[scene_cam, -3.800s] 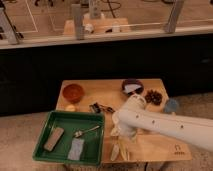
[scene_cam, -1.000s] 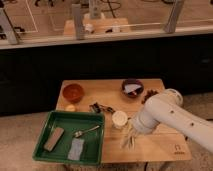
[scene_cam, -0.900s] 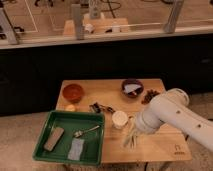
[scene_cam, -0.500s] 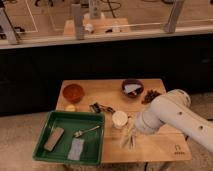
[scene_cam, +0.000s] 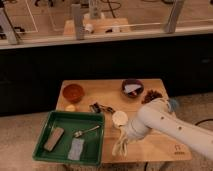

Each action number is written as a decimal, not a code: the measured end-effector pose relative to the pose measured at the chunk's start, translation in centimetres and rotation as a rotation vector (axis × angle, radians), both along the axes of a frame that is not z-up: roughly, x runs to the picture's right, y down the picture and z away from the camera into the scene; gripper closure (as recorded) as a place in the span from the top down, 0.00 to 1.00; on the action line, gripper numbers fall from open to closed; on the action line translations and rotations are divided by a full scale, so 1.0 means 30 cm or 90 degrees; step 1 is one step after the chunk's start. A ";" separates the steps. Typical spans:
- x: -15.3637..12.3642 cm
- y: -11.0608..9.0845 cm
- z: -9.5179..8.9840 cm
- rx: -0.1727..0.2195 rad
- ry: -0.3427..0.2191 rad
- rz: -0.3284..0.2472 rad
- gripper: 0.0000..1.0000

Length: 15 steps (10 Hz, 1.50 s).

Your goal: Place banana in table surface

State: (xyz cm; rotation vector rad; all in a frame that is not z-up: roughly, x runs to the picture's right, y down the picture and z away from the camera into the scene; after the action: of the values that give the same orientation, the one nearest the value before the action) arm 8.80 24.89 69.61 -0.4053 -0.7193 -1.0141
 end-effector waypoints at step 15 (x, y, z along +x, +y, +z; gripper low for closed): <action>-0.006 0.157 0.163 -0.054 0.002 0.023 0.80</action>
State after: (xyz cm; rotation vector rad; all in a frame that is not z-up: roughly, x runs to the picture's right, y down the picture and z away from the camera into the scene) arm 8.62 29.61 74.51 -0.4660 -0.7671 -0.9505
